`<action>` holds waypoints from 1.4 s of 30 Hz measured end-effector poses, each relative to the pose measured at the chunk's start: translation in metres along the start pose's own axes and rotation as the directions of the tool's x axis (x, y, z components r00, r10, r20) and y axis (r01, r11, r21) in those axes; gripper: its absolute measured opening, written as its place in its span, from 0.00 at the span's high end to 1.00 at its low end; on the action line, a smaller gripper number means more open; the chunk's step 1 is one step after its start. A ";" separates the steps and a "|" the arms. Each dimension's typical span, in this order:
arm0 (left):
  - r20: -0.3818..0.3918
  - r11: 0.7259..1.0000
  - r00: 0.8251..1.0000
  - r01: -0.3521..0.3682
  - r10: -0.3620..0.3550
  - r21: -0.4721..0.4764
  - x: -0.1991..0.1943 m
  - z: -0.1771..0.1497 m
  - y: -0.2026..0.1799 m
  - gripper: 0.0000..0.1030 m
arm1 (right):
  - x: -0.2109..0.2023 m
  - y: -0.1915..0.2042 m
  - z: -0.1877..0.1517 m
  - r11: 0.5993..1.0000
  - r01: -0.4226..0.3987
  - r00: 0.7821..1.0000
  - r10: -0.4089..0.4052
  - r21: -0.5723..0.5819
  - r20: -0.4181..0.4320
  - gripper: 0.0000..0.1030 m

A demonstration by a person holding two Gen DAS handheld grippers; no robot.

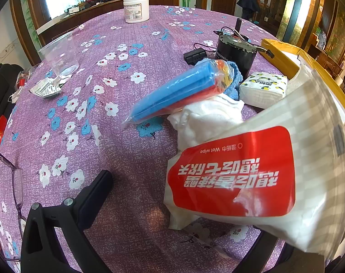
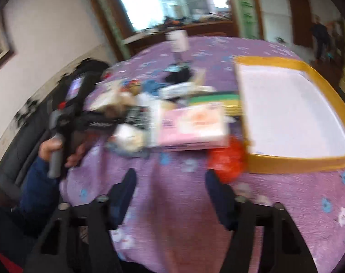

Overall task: Organize soft objects
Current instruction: 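Grasp the red plastic bag with the right gripper while the left gripper grasps the white wet-wipe pack, then carry the red bag and wet-wipe pack over the yellow tray with both grippers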

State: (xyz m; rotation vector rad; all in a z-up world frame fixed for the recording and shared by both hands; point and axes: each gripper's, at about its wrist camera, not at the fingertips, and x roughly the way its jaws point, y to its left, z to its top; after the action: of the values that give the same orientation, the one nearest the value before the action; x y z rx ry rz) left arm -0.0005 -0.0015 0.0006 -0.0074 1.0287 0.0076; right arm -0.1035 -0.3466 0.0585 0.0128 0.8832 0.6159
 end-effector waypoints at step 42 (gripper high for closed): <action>0.170 0.999 0.985 -0.004 0.011 -0.039 -0.055 -0.020 -0.010 0.57 | 0.008 -0.026 -0.006 0.996 -0.022 0.996 0.015 0.084 0.083 0.66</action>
State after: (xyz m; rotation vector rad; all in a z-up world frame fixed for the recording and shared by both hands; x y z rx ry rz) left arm -0.0465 -0.0116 0.0374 -0.0373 0.8579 0.0343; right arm -0.0907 -0.3658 0.0425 0.1228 0.8294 0.5910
